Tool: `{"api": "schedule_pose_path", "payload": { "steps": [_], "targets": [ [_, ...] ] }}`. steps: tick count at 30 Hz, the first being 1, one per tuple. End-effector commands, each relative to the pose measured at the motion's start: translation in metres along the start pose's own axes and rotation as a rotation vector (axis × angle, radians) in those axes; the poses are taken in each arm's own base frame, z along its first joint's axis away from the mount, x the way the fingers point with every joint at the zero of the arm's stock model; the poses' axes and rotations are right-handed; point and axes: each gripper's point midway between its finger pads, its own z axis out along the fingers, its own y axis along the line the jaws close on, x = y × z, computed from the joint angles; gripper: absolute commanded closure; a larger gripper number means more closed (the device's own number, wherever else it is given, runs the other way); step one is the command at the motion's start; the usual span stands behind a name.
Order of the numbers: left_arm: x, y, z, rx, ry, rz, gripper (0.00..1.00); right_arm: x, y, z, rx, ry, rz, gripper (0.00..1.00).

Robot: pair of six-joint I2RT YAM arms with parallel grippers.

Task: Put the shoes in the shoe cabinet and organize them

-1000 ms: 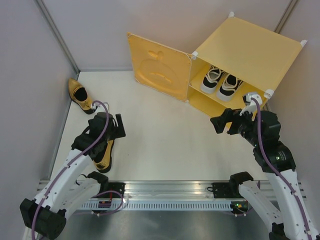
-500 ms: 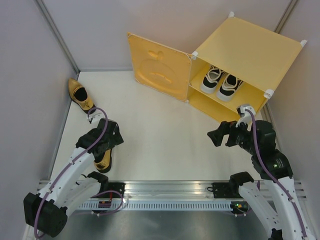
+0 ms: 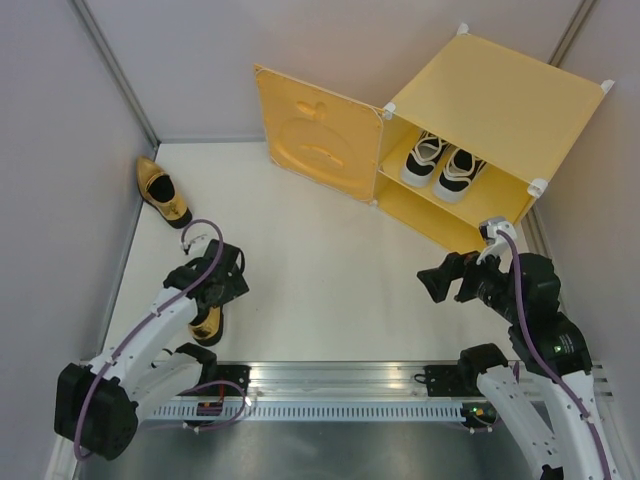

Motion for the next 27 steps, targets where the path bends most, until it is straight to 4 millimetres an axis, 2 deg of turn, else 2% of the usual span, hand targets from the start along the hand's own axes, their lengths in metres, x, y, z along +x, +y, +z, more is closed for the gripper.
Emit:
{"api": "schedule_pose_path", "payload": {
  "steps": [1, 3, 7, 8, 9, 10, 12, 13, 17, 18, 20, 21, 22, 23, 24, 25, 26, 27],
  "targets": [
    [-0.006, -0.018, 0.003, 0.07, -0.011, -0.011, 0.17, -0.002, 0.002, -0.003, -0.009, -0.014, -0.015, 0.02],
    [-0.003, -0.024, 0.005, 0.095, 0.014, 0.039, 0.26, 0.0, 0.002, -0.003, -0.009, -0.009, -0.009, 0.02],
    [-0.007, -0.041, 0.004, 0.16, 0.028, 0.105, 0.5, 0.0, 0.001, -0.004, -0.001, -0.02, -0.001, 0.02],
    [-0.01, -0.046, 0.003, 0.183, 0.021, 0.126, 0.62, 0.0, -0.001, -0.004, 0.004, -0.023, -0.001, 0.02],
    [-0.009, -0.054, 0.001, 0.222, 0.035, 0.145, 0.69, -0.001, -0.001, -0.004, 0.007, -0.027, 0.001, 0.02],
    [-0.01, -0.059, 0.0, 0.247, 0.039, 0.154, 0.82, -0.001, -0.001, -0.004, 0.008, -0.029, 0.0, 0.02],
    [-0.011, -0.078, -0.007, 0.33, 0.051, 0.188, 0.95, -0.001, -0.003, -0.003, 0.018, -0.03, 0.01, 0.02],
    [-0.011, -0.084, -0.011, 0.36, 0.055, 0.199, 0.98, -0.002, -0.003, -0.003, 0.02, -0.034, 0.011, 0.02],
    [-0.013, -0.121, -0.033, 0.456, 0.038, 0.276, 0.98, -0.001, -0.005, -0.003, 0.03, -0.04, 0.021, 0.02],
    [-0.011, -0.141, -0.049, 0.509, 0.019, 0.321, 0.98, -0.001, -0.006, -0.003, 0.037, -0.041, 0.026, 0.02],
    [-0.001, -0.162, -0.056, 0.53, 0.022, 0.389, 0.98, 0.001, -0.007, -0.002, 0.044, -0.041, 0.037, 0.02],
    [0.006, -0.184, -0.074, 0.583, 0.015, 0.44, 0.98, 0.001, -0.008, -0.001, 0.046, -0.044, 0.04, 0.02],
    [0.017, -0.194, -0.071, 0.573, 0.04, 0.475, 0.98, 0.003, -0.009, 0.0, 0.048, -0.038, 0.052, 0.02],
    [0.033, -0.207, -0.078, 0.596, 0.05, 0.531, 0.98, 0.003, -0.009, 0.0, 0.051, -0.038, 0.055, 0.02],
    [0.032, -0.224, -0.09, 0.626, 0.034, 0.545, 0.98, 0.004, -0.009, 0.001, 0.05, -0.036, 0.058, 0.02],
    [0.037, -0.234, -0.093, 0.631, 0.03, 0.568, 0.98, 0.004, -0.009, 0.001, 0.051, -0.037, 0.065, 0.02],
    [0.05, -0.253, -0.094, 0.63, 0.03, 0.616, 0.98, 0.003, -0.01, 0.001, 0.056, -0.037, 0.071, 0.02],
    [0.056, -0.263, -0.096, 0.636, 0.029, 0.64, 0.98, 0.003, -0.01, 0.0, 0.058, -0.039, 0.075, 0.02]
  ]
}}
